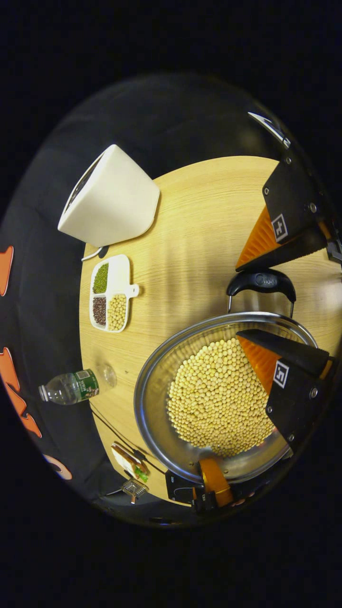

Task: First push the handle of the pot to place it horizontally, then grasp the pot with both hands and set it on the induction cooktop.

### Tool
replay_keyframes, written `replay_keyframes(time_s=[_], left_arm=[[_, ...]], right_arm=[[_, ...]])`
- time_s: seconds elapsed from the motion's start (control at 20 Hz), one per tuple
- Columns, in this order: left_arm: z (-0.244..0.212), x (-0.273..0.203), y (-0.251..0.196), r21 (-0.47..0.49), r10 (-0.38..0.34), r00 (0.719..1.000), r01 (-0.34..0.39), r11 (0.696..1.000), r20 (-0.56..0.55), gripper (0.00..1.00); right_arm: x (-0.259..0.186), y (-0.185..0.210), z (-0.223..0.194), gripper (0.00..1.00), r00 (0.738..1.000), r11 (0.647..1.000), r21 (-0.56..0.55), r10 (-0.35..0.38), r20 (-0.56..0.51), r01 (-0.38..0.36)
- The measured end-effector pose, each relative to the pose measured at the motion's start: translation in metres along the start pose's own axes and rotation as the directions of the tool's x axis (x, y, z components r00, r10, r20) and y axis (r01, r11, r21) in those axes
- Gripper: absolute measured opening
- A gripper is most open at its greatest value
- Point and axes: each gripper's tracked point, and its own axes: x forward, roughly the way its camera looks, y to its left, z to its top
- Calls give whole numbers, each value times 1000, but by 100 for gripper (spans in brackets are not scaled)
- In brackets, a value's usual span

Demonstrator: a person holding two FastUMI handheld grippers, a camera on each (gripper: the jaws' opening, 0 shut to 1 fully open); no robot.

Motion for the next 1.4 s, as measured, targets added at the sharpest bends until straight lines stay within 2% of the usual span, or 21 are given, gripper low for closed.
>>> replay_keyframes(time_s=[0.4, 0.5, 0.65, 0.7, 0.75, 0.8, 1.15, 1.4], left_arm=[[4, 13, -5, 14, 27, 1000, -27, 1000, 6, 84], [7, 15, -5, -16, 7, 1000, -7, 1000, 23, 82], [1, 12, -4, -56, -5, 1000, 6, 998, 23, 72], [-1, 8, -5, -62, -3, 1000, 4, 998, 21, 72], [-6, 4, -5, -70, 1, 1000, -1, 998, 8, 72], [-9, 0, -5, -71, 7, 1000, -7, 997, 4, 71], [6, -49, 15, -55, 62, 994, -58, 997, 93, 71], [7, -84, 41, -90, 97, 988, -87, 992, 119, 70]], right_arm=[[9, 0, -7, 73, 998, 989, 137, 59, -29, -55], [8, 0, -9, 71, 997, 986, 153, 75, -37, -68], [7, 2, -10, 65, 993, 978, 187, 102, -66, -88], [7, 3, -12, 64, 991, 976, 194, 112, -78, -95], [8, 3, -14, 56, 989, 975, 199, 118, -94, -98], [9, 3, -13, 59, 987, 974, 202, 124, -99, -102], [16, 5, -15, 54, 983, 962, 223, 175, -51, -159], [15, -2, -6, 54, 983, 970, 170, 181, -32, -173]])
